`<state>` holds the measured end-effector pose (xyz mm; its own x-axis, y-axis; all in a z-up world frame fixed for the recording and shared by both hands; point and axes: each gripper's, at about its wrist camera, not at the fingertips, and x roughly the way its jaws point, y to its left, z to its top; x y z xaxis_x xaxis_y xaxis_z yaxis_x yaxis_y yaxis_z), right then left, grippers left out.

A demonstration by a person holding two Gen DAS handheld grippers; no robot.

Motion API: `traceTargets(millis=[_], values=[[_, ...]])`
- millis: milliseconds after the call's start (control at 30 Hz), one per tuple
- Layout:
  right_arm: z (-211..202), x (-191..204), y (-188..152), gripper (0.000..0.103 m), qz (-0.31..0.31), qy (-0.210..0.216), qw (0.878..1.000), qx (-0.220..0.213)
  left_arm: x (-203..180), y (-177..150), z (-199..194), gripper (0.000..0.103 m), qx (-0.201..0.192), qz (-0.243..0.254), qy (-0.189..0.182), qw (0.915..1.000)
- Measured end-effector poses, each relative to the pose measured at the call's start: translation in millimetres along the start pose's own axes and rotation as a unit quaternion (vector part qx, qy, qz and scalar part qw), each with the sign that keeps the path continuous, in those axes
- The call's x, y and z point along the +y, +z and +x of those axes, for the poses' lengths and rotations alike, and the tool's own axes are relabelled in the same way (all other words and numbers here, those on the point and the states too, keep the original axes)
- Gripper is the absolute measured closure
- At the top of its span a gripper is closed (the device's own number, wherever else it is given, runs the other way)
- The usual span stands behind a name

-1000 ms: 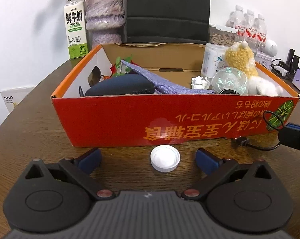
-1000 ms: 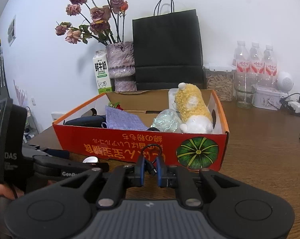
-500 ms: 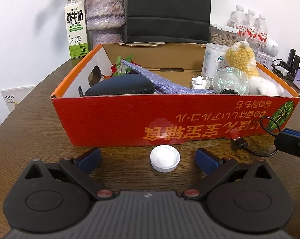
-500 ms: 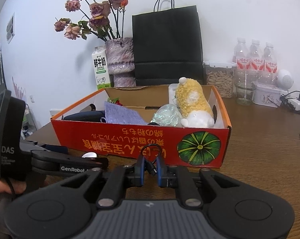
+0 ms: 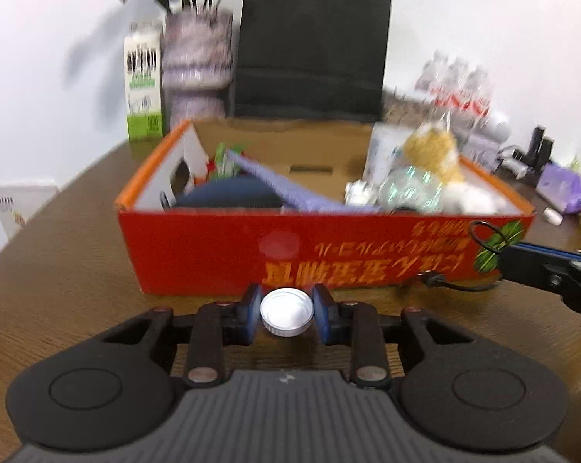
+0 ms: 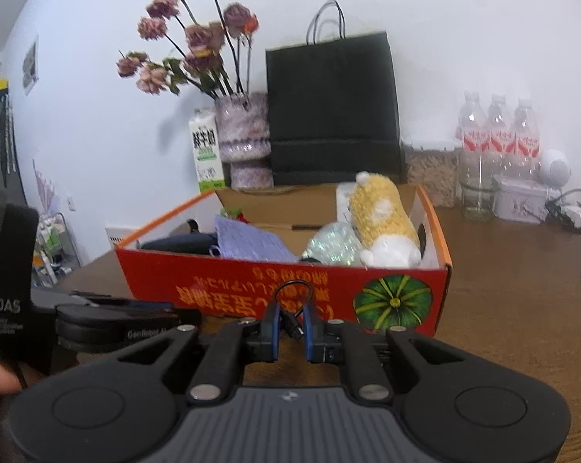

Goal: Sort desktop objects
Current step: 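Grasp the white round cap with left tool while right grasps a black cable, then carry the cap into the box while right carries the cable there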

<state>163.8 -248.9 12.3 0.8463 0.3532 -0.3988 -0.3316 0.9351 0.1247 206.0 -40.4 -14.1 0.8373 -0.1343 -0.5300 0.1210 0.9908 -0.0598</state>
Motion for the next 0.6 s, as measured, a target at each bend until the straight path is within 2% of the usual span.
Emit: traceTargets(millis=[167, 300, 400, 533, 600], values=[[-17.4, 6.4, 17.5, 0.092, 0.003, 0.012, 0.999, -0.047, 1.4, 17.7, -39.6, 0.074, -0.079, -0.003, -0.018, 0.9967], [-15.6, 9.4, 39.3, 0.092, 0.013, 0.009, 0.997, -0.073, -2.9, 43.4, -48.8, 0.074, -0.125, 0.000, -0.018, 0.9920], [-1.4, 12.3, 53.1, 0.092, 0.008, 0.000, 0.997, -0.082, -3.6, 60.2, -39.1, 0.074, -0.142, -0.012, -0.025, 0.9895], [29.6, 14.6, 63.6, 0.092, 0.012, -0.014, 0.996, -0.083, -3.4, 70.3, -8.9, 0.074, -0.153, -0.024, -0.012, 0.9879], [48.1, 13.3, 65.2, 0.092, 0.021, -0.014, 0.997, -0.079, -1.1, 71.8, 7.6, 0.074, -0.144, -0.032, 0.002, 0.9890]])
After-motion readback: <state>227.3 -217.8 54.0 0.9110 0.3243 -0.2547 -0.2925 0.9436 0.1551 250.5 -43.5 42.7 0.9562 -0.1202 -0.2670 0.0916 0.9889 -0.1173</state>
